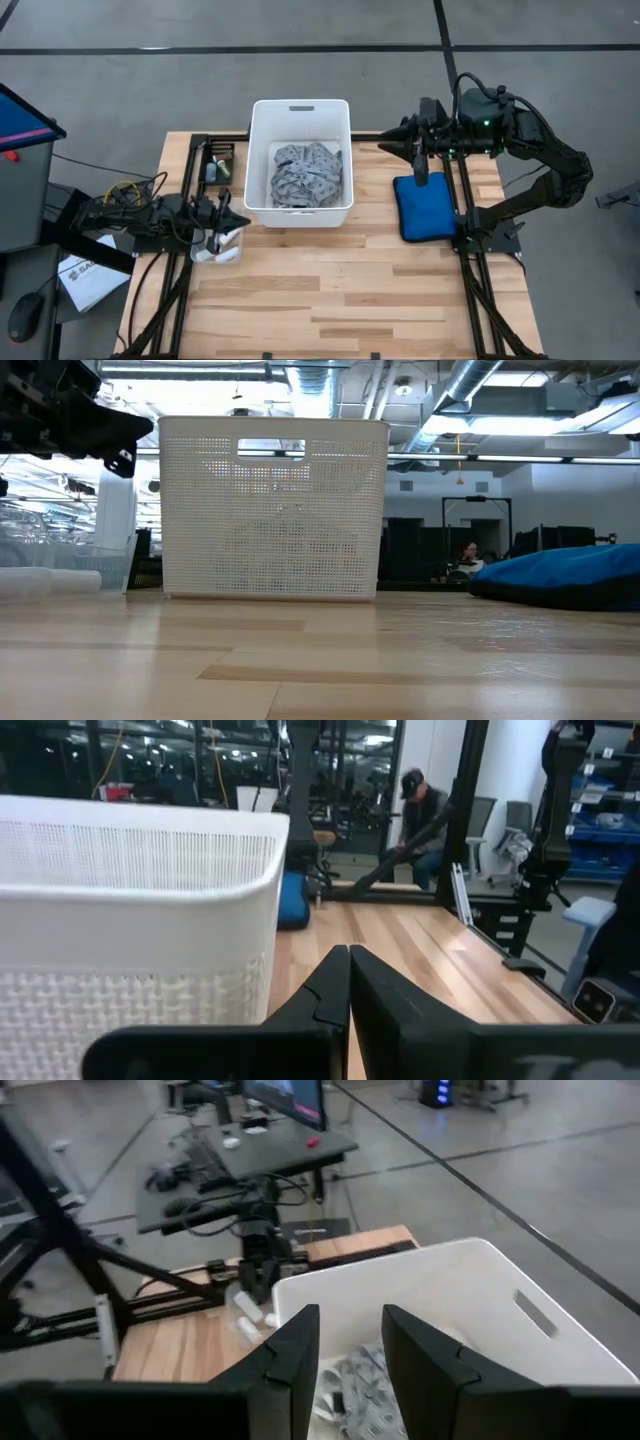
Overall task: Pick & Place Medicine items
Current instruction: Return to Home Position
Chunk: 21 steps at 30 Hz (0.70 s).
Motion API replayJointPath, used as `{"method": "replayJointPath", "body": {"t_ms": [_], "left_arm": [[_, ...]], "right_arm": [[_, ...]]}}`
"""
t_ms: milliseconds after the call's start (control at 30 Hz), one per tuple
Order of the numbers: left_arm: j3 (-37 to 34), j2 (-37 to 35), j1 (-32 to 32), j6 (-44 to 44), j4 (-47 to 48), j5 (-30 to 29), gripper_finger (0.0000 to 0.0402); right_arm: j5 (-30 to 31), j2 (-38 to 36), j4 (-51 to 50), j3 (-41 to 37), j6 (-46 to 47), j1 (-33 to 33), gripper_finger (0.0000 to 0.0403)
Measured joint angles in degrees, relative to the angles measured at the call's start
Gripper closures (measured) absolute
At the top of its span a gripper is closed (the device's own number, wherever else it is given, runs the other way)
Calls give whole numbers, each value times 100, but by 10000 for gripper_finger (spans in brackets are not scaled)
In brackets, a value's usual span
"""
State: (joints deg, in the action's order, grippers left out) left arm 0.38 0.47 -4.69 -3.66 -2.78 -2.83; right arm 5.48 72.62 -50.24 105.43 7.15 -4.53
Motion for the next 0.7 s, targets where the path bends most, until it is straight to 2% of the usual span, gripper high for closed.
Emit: {"method": "replayJointPath", "body": {"t_ms": [167,300,400,633,700], "left_arm": [[0,0,0,0,-85,-17,399],[0,0,0,-3,-126,-90,396],[0,0,0,-2,-124,-90,396],[0,0,0,-2,-126,-89,399],[0,0,0,-2,-126,-88,399]], "right_arm": [[-454,17,-27,1,-404,-1,294],[-1163,132,-45,2,-803,-1,294],[-1931,244,-155,-28,-1119,-1,294],[-4687,263,-169,-816,-1381,-120,294],[-5051,234,-175,-1143,-1447,-119,294]]}}
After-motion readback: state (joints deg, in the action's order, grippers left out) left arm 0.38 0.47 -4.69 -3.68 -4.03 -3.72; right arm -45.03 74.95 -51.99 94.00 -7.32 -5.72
